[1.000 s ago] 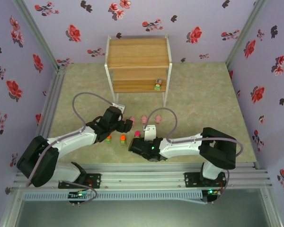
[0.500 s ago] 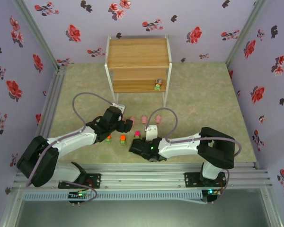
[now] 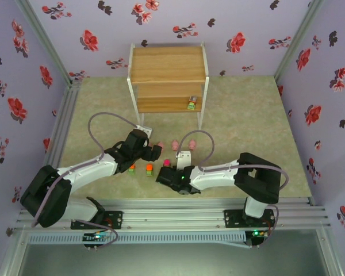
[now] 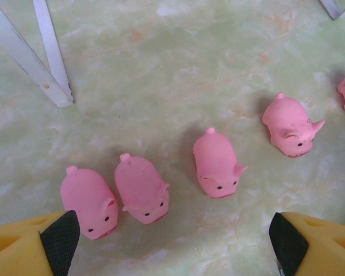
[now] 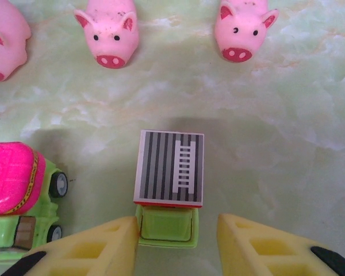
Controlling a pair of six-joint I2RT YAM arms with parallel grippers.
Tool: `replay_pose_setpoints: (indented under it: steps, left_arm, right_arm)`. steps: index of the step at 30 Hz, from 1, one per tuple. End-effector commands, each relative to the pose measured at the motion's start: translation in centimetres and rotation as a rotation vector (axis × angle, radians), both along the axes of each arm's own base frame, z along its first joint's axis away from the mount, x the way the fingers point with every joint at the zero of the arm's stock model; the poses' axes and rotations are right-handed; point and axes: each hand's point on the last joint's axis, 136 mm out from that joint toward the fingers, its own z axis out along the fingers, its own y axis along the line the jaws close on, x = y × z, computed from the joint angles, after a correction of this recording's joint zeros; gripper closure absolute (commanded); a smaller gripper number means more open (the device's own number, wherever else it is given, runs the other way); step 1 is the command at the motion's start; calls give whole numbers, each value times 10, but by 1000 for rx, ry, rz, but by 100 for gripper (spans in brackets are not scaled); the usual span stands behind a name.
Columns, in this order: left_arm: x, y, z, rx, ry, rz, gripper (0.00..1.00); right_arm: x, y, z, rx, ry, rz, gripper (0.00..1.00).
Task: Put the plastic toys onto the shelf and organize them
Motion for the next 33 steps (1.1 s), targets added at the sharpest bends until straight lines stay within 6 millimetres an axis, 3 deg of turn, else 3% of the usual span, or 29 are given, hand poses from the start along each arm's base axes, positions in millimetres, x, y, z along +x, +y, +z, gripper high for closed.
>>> replay_pose_setpoints:
  steps: [1, 20, 33]
  left_arm:
    - [3, -2, 2, -18, 1, 7, 10]
    - [3, -2, 1, -17, 5, 5, 11]
    - [3, -2, 1, -14, 4, 5, 11]
  right_arm:
    - [5, 7, -2, 12, -1, -8, 82]
    - [10, 12, -12, 9, 12, -16, 80]
    - [7, 4, -24, -15, 25, -34, 86]
